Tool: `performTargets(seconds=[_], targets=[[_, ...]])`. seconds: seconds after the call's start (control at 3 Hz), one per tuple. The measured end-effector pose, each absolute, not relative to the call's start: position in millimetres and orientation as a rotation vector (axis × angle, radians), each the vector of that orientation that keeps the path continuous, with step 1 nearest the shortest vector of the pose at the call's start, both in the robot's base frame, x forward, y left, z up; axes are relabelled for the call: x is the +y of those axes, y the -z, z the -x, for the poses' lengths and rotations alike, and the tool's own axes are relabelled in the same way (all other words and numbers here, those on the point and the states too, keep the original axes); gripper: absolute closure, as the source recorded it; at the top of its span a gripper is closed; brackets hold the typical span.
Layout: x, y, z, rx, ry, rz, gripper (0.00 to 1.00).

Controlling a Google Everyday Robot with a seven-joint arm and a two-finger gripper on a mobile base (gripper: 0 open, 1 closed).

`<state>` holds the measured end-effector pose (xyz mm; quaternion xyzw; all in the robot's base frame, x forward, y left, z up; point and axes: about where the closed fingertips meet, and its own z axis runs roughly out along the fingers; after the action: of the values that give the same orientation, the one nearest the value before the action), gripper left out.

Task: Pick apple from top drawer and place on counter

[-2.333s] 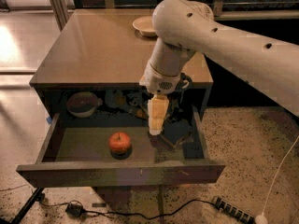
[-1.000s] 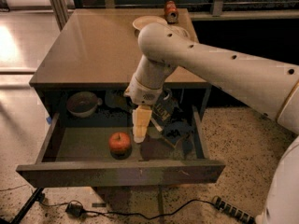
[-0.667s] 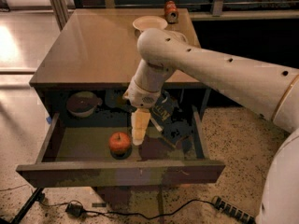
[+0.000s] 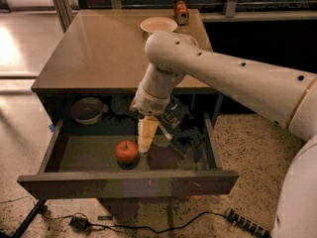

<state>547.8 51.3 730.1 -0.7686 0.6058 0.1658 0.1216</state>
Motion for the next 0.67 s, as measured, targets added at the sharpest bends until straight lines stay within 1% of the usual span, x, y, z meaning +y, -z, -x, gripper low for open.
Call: performTargets(seconds=[0.33,0.67], targets=[[51.3,-730.1,-547.8,1.768,-0.484,2.244,0.29],[52.2,-730.0,-547.7,1.768,-0.485,2.246,0.33]])
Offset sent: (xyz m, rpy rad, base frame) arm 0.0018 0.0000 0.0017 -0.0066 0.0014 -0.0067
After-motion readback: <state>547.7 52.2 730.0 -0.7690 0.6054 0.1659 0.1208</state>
